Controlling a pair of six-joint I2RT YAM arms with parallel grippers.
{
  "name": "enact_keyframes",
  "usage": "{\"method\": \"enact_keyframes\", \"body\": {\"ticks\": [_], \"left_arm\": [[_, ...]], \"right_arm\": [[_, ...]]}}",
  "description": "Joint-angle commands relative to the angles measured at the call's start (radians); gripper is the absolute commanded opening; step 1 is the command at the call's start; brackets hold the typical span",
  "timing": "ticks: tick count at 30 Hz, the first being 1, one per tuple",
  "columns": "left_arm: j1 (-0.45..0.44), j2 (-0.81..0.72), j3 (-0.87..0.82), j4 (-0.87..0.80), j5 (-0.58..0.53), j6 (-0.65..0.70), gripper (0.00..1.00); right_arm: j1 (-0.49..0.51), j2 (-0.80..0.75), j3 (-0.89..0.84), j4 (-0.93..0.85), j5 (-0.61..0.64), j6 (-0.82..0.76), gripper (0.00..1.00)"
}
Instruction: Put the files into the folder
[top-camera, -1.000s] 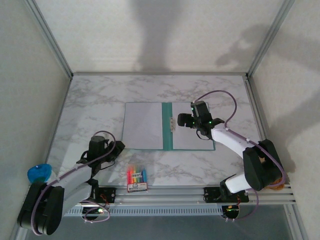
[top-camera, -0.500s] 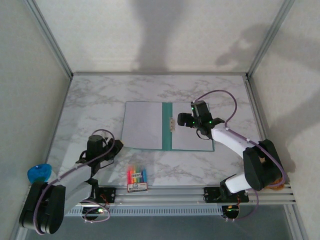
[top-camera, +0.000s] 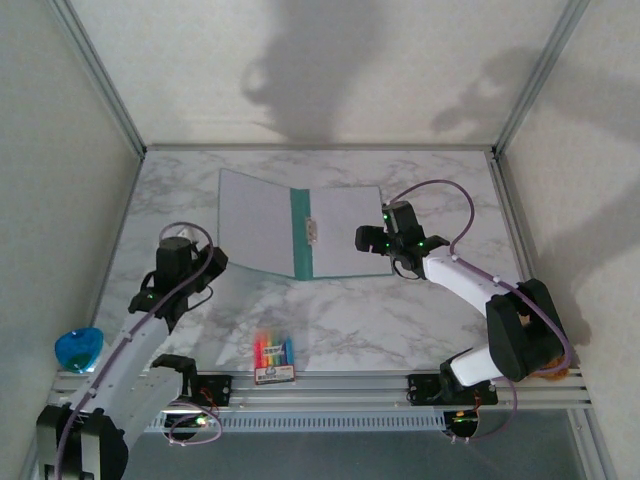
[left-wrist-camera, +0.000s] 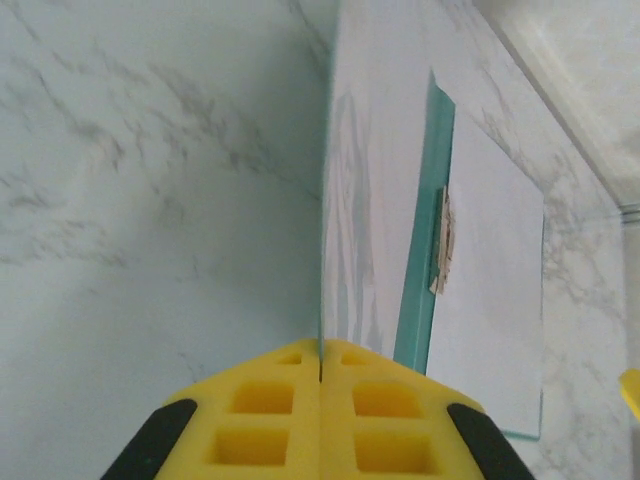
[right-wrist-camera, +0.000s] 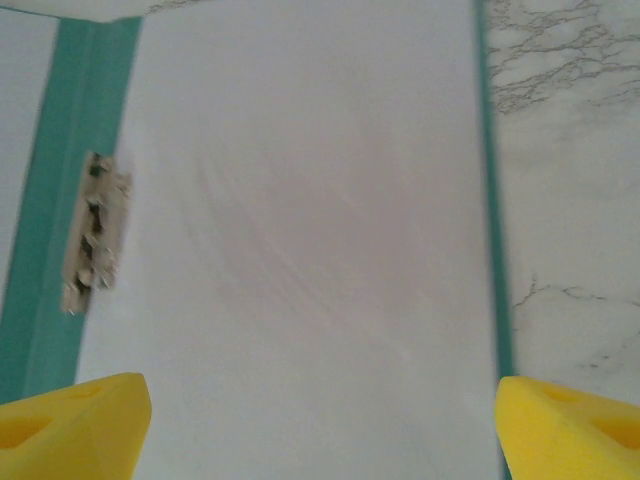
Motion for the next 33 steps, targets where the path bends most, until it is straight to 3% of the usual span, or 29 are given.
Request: {"method": "enact_keyframes", "body": {"ticks": [1,15,23,33], "left_arm": [[0.011,0.033,0.125,-0.162,-0.097,0.119,0.0],[-0.034,0.219,0.525,-0.499,-0.297,0.325,0.0],[-0.217,0.342,0.7,-0.603,-0.507,0.325,0.0],[-0.399,0.449,0.81,-0.594,-0.574,0.286,0.0]], "right_arm": [[-0.006,-0.007,0.021,-0.012,-0.001,0.009,0.89],[-0.006,-0.011,0.021,-0.016,-0.002,0.008,0.89],[-0.007,-0.006,0.022,-0.017,-0.006,0.008,0.89],[-0.007,-0.005,0.023,-0.017,0.004,0.007,0.89]]}}
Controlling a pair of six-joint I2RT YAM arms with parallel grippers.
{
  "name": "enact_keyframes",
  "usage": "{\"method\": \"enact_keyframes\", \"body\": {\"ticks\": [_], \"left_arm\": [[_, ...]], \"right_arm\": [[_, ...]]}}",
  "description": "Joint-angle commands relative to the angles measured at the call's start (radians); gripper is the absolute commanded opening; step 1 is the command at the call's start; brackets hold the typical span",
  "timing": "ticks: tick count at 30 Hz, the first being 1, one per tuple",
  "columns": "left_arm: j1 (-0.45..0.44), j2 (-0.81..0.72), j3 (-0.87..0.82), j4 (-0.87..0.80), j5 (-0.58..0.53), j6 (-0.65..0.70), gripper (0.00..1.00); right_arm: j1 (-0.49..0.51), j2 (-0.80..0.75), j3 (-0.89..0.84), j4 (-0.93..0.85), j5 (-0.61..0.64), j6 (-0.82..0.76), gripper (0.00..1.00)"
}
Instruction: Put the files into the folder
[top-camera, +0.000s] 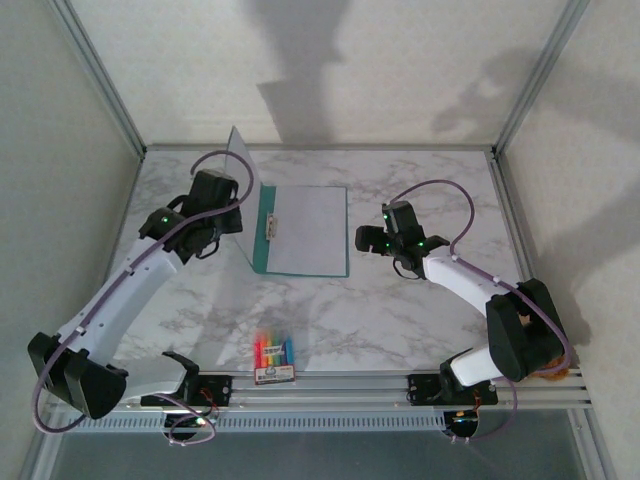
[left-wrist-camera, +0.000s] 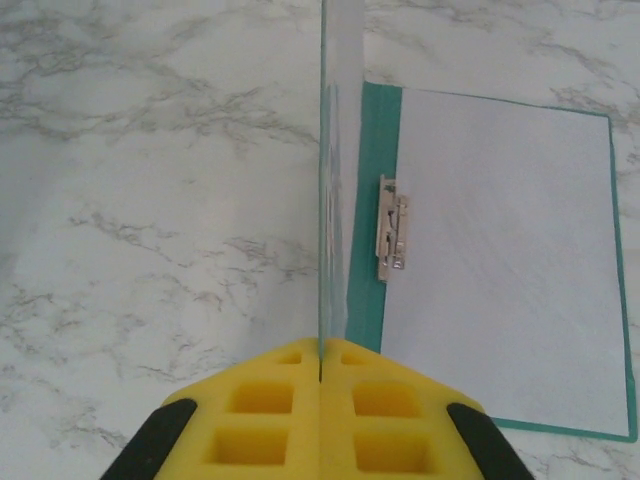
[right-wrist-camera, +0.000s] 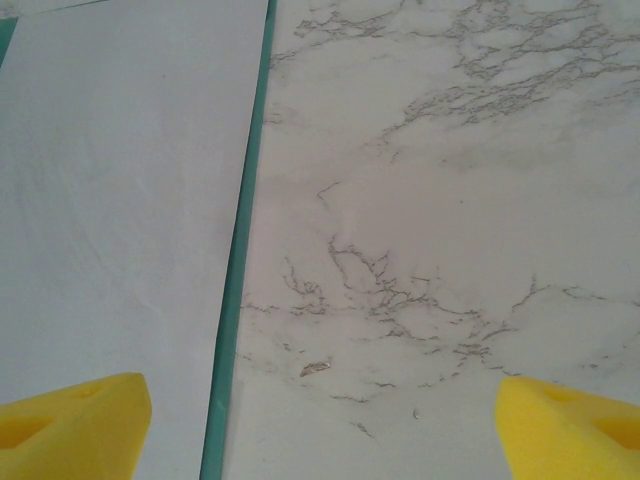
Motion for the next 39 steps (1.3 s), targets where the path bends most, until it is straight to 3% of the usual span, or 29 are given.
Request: {"method": "enact_keyframes", "body": {"ticks": [1,15,39], "left_arm": [[-0.053,0.033,0.037,-0.013,-0.062,-0.018,0.0],[-0.29,0.239,0.073,0.111,-0.022,-0.063,0.0],[-0.399,0.661,0.219,0.3,0.203,-0.093,0.0]], "right_arm": [[-0.006,-0.005,0.023,-0.017,0.003,0.008,0.89],[-0.007,-0.006,0.022,-0.022,0.017,0.006,0.89],[-0.033,-0.022,0.012,-0.042,0.076,0.04,0.9]]}}
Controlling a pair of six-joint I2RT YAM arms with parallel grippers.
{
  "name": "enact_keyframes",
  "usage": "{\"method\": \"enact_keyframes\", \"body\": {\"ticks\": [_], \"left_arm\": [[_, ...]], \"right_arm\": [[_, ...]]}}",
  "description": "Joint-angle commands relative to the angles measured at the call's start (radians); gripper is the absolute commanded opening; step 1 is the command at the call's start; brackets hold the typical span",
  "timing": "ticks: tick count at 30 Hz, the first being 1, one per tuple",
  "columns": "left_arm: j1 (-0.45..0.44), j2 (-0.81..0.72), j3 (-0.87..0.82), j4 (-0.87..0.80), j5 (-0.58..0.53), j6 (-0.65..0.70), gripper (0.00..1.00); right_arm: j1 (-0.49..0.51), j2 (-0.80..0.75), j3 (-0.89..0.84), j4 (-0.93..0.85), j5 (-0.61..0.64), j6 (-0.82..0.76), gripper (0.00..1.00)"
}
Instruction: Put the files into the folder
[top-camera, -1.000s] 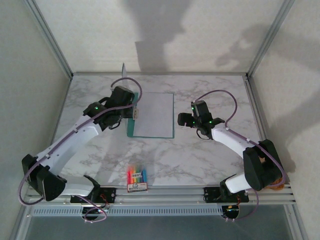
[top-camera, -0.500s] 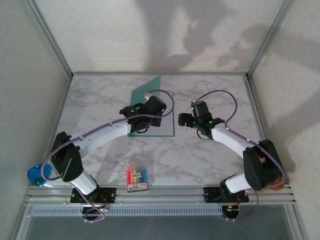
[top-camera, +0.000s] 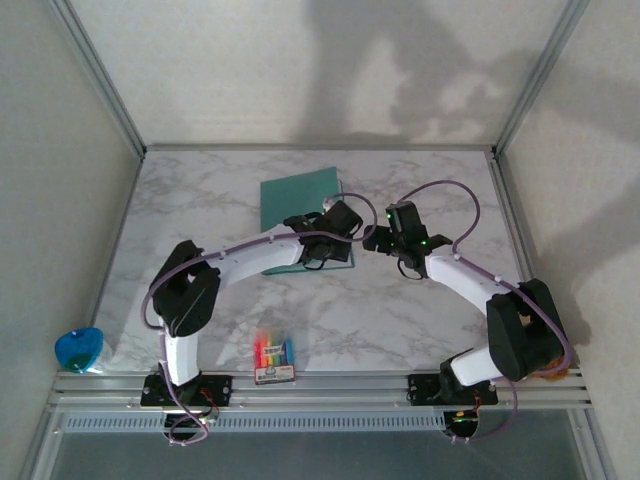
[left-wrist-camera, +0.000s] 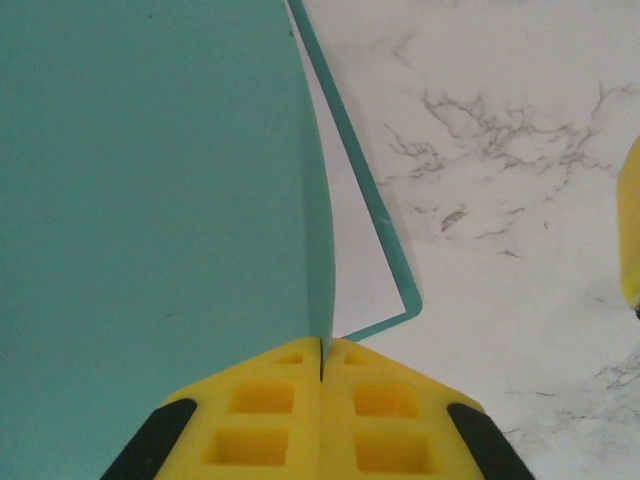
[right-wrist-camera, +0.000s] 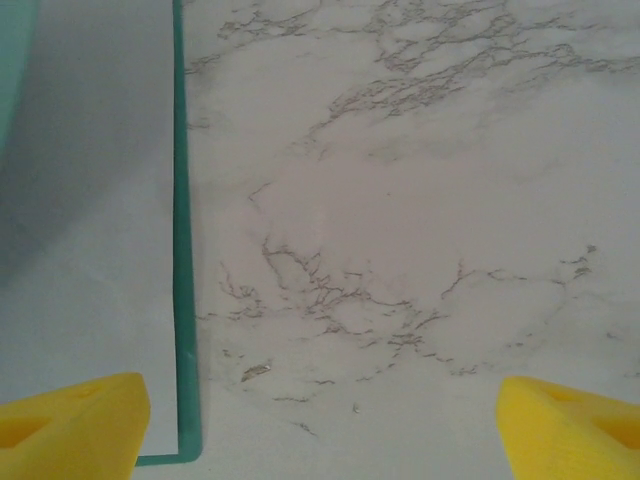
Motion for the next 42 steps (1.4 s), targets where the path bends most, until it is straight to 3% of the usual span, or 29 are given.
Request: {"method": "enact_keyframes", "body": {"ticks": [1,4,7,11,19,23,27,34,38,42], "left_arm": [[-0.022,0.023,0.046,0.012,0.041,-0.008,0.01],[-0.029,0.022,0.061,-0.009,0.025,0.014,0.08],[-0.029,0.004,0.054,-0.007,0.035,0.031,0.27],[-0.029,-0.053,0.016,0.028,0.014,0.04,0.42],[-0.007,-0.161,-0.058,0.185,-0.048,0.099,0.64],[0.04,-0.231,-0.123,0.312,-0.087,0.13,0.7],[0.093,-0.315,-0.211,0.454,-0.15,0.177,0.76],[0.241,-0.49,-0.373,0.576,-0.434,0.178,0.96],[0.372,-0.613,-0.569,0.73,-0.503,0.203,0.99],[0.571,-0.698,-0.746,0.819,-0.493,0.21,1.0]], "right_arm": [[-0.005,-0.021,0.01,0.001,0.008,0.009,0.9],[-0.006,-0.016,0.012,0.007,-0.008,0.007,0.9],[-0.005,-0.016,0.012,0.01,-0.013,0.004,0.9],[-0.005,-0.035,0.012,0.0,-0.013,0.002,0.9],[-0.006,-0.067,-0.005,0.014,0.048,-0.017,0.92],[-0.008,-0.091,0.0,0.011,0.129,-0.042,0.99],[-0.02,-0.109,0.025,-0.018,0.19,-0.062,0.99],[-0.034,-0.187,0.033,-0.012,0.213,-0.129,0.99],[-0.069,-0.213,-0.031,0.081,0.21,-0.198,0.99],[-0.097,-0.238,-0.144,0.225,0.251,-0.217,0.99]]}}
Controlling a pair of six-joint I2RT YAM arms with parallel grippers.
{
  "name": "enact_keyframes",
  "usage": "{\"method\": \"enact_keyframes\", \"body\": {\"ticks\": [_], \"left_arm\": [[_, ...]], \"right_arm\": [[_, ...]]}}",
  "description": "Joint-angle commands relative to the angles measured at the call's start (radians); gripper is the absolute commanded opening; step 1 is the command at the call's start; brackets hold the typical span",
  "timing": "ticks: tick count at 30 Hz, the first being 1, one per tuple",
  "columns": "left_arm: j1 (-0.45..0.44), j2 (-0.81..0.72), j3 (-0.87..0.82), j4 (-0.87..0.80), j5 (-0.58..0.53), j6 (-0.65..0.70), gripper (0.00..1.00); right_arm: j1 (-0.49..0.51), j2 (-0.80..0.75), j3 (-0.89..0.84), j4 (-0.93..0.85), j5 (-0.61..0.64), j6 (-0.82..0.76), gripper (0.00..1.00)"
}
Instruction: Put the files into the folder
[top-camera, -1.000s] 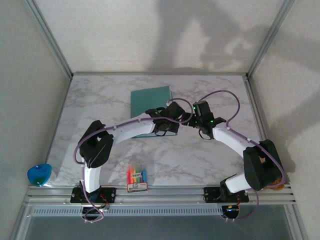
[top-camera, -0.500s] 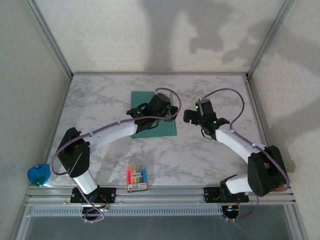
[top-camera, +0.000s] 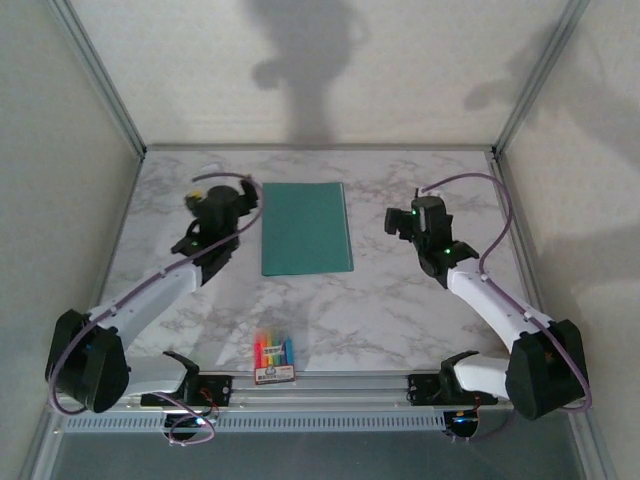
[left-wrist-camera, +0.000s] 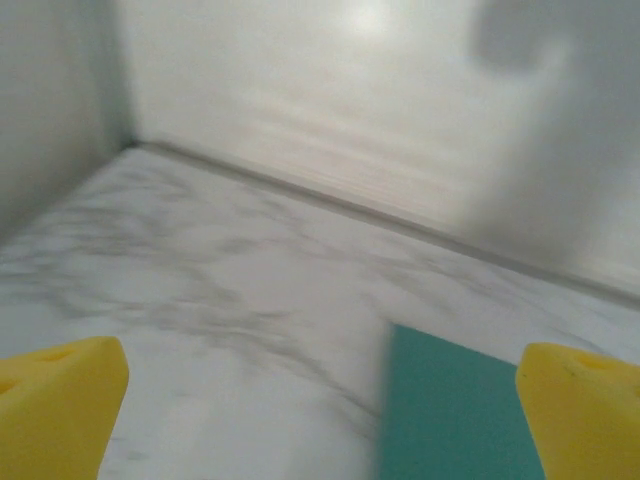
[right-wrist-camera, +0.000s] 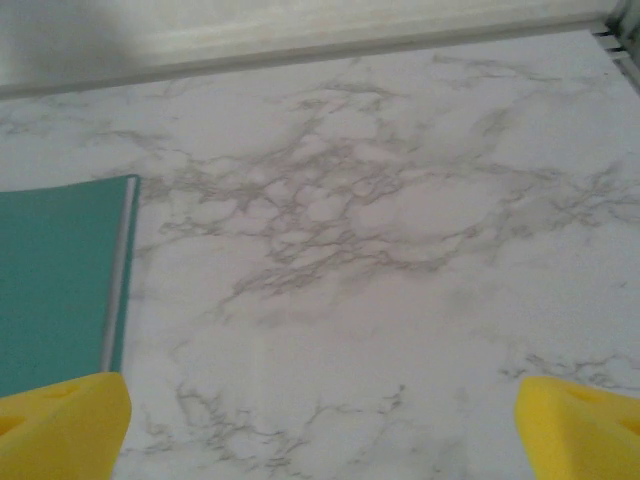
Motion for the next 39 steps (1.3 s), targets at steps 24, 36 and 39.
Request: {"method": "enact_keyframes", "body": {"ticks": [24,36,39], "left_arm": [[0.381,0.19,-0.599,1.013,0.311,0.172,1.0],[0.379,0.28,-0.626,1.128,0.317,0.175,1.0],[0.38,0.28,-0.626,1.13,0.317,0.175,1.0]], "right_arm": [[-0.288,0.309,-0.388,0.872,-0.196,-0.245,0.99],[-0.299,0.314,-0.384,0.874,-0.225,-0.244,0.99],[-0.299,0.314,-0.384,0.874,-0.225,-0.244,0.99]]}}
